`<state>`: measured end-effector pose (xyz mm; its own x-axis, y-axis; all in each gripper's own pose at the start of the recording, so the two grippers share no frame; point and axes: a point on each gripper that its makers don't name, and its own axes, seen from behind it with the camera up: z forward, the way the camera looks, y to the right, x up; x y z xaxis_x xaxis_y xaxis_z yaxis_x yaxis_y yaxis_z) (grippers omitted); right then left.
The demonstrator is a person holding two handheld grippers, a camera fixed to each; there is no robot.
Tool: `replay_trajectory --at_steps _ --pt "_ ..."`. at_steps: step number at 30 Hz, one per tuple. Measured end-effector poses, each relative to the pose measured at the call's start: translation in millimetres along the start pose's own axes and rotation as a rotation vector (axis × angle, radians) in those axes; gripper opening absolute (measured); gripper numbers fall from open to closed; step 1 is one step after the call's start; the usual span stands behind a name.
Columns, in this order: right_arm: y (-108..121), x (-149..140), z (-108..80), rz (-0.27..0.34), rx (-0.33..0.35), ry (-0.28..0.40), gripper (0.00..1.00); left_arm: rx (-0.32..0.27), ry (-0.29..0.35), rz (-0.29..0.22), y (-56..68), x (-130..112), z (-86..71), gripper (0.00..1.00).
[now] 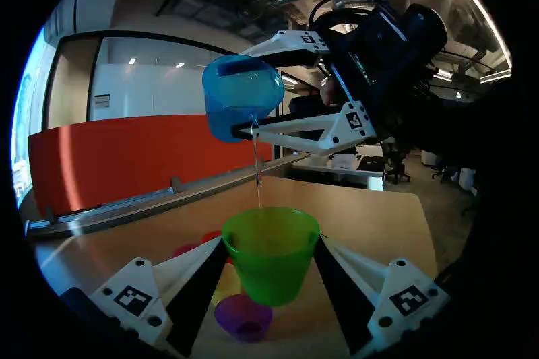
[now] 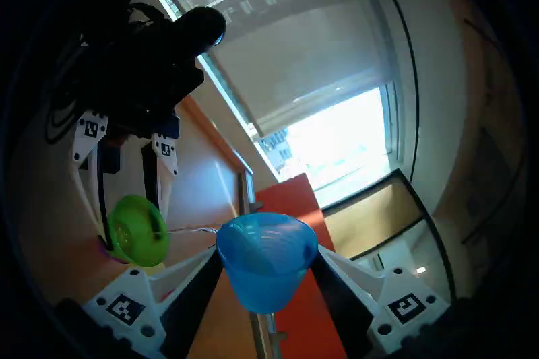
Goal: Pour water
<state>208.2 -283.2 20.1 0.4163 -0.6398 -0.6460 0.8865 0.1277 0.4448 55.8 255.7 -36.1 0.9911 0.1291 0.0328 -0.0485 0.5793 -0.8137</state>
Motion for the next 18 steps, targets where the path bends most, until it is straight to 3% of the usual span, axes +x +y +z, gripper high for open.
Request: replay_trajectory --at_steps 18 --pt "4.3 1.3 1.3 -0.026 -0.004 0.0 0.9 0.011 0.02 -0.007 -3.5 4.1 0.1 0.86"
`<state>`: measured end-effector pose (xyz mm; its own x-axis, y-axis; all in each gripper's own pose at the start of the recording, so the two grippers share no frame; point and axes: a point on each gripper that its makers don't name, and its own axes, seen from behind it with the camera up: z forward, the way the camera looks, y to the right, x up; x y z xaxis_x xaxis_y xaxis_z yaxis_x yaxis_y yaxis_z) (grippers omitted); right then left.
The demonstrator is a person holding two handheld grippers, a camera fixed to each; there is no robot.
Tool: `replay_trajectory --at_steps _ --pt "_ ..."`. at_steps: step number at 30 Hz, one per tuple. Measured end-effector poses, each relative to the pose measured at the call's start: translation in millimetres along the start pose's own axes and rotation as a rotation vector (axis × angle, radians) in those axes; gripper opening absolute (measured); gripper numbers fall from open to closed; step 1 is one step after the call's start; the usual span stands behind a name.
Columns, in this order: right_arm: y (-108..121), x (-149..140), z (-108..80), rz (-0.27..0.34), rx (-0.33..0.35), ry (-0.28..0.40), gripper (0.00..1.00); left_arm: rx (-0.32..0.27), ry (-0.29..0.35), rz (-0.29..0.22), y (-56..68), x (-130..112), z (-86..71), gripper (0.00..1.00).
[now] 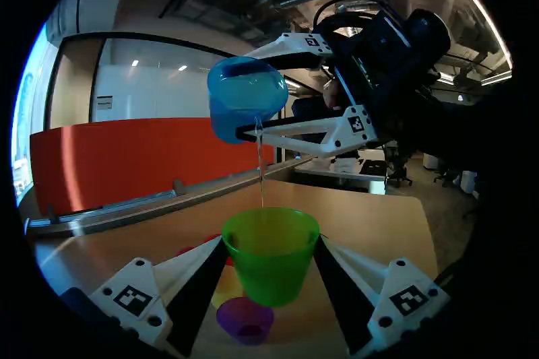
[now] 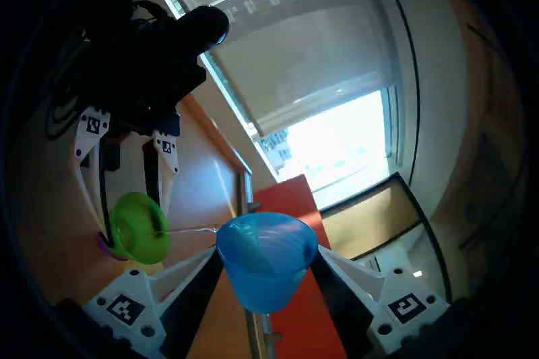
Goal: Pour water
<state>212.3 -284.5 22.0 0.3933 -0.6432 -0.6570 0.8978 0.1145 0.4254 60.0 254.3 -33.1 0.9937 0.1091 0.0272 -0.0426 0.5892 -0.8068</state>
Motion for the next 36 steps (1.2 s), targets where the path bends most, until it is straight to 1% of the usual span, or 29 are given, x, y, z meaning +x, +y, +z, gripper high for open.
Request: replay_trajectory --at_steps 17,36 --pt "6.0 0.5 -0.3 -0.021 -0.005 0.0 0.9 0.0 0.017 -0.008 -0.1 1.8 0.2 0.86" --pt "7.8 2.9 -0.3 -0.046 -0.006 0.0 0.9 0.003 0.052 0.002 1.7 8.9 -0.2 0.86"
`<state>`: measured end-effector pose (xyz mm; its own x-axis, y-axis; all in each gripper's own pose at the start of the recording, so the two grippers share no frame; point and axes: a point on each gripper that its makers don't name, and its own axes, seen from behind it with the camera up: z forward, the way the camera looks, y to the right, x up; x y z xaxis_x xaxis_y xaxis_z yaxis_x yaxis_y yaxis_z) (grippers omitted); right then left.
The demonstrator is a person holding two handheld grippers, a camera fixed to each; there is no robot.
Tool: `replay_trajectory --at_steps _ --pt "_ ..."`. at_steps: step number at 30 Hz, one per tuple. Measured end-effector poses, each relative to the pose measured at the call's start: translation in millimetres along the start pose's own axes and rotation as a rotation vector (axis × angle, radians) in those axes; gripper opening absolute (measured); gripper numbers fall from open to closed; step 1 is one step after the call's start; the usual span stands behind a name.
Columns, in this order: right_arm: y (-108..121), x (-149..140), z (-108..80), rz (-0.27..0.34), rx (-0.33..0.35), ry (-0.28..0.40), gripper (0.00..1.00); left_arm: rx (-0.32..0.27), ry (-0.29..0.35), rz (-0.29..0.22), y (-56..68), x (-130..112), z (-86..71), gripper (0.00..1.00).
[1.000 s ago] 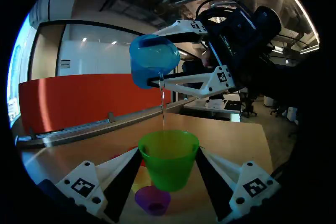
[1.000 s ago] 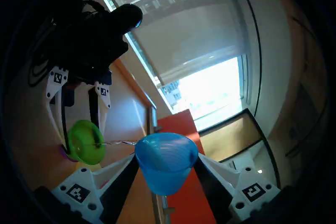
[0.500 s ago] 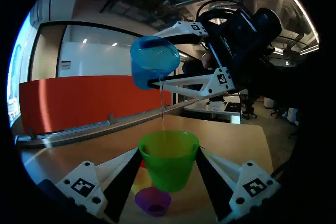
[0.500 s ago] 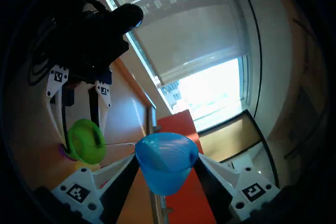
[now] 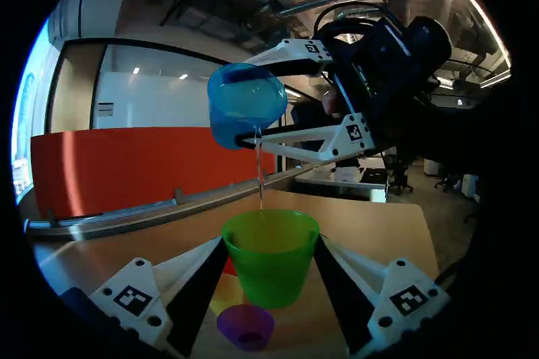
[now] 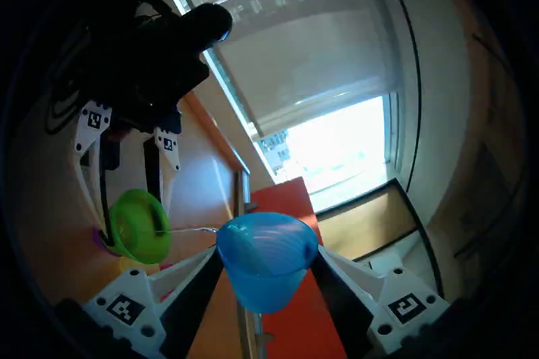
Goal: Pour water
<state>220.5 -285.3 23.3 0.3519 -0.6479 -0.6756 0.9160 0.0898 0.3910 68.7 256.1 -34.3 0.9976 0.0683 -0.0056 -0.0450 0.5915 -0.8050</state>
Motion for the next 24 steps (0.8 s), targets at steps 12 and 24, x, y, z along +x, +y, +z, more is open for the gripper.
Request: replay_trajectory --at_steps 12,24 --pt "1.9 0.3 0.9 -0.015 -0.002 -0.003 0.9 0.0 0.013 0.007 1.2 3.9 -0.6 0.86" --pt "3.5 1.1 3.2 -0.03 -0.005 -0.005 0.9 0.004 0.016 0.007 0.1 4.3 -0.8 0.86"
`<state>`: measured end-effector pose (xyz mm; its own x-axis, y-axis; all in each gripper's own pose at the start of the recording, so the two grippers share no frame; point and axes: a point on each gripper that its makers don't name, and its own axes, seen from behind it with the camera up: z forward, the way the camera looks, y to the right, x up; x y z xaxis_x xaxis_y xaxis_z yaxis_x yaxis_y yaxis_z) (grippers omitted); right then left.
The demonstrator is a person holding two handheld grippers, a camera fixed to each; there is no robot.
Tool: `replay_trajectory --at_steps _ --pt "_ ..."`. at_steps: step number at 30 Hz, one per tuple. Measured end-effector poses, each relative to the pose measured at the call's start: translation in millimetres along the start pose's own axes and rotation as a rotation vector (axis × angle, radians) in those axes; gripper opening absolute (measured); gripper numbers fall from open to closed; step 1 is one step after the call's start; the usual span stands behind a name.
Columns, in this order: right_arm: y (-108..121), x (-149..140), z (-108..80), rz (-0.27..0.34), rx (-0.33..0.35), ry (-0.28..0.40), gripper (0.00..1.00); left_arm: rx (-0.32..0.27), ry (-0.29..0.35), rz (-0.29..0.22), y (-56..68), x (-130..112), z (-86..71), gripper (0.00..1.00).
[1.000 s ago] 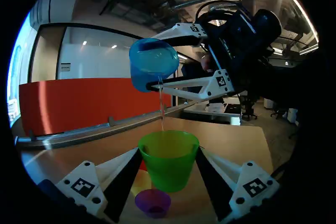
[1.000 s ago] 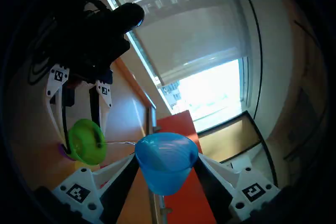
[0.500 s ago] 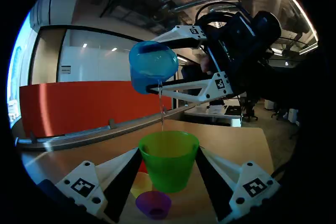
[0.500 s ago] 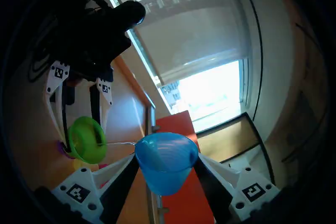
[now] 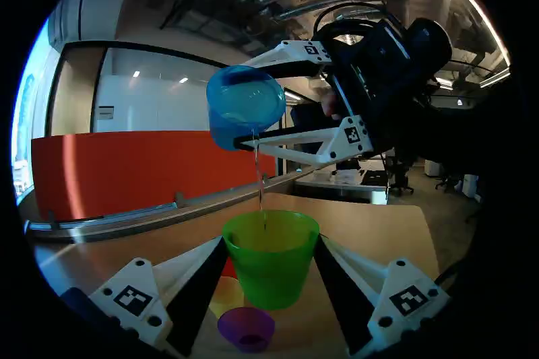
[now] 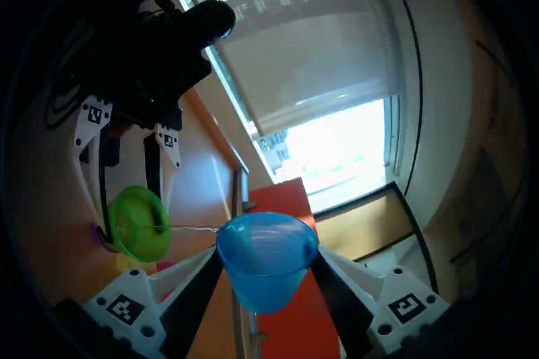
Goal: Pour water
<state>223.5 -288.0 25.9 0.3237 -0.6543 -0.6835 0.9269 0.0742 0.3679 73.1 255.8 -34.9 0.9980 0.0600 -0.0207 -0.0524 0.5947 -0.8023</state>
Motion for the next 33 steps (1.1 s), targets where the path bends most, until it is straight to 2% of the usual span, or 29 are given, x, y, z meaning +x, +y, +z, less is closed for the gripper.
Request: replay_trajectory --at_steps 33 --pt "3.2 -1.7 -1.2 -0.057 -0.005 -0.008 0.89 -0.008 0.004 0.004 3.4 1.6 0.9 0.86"
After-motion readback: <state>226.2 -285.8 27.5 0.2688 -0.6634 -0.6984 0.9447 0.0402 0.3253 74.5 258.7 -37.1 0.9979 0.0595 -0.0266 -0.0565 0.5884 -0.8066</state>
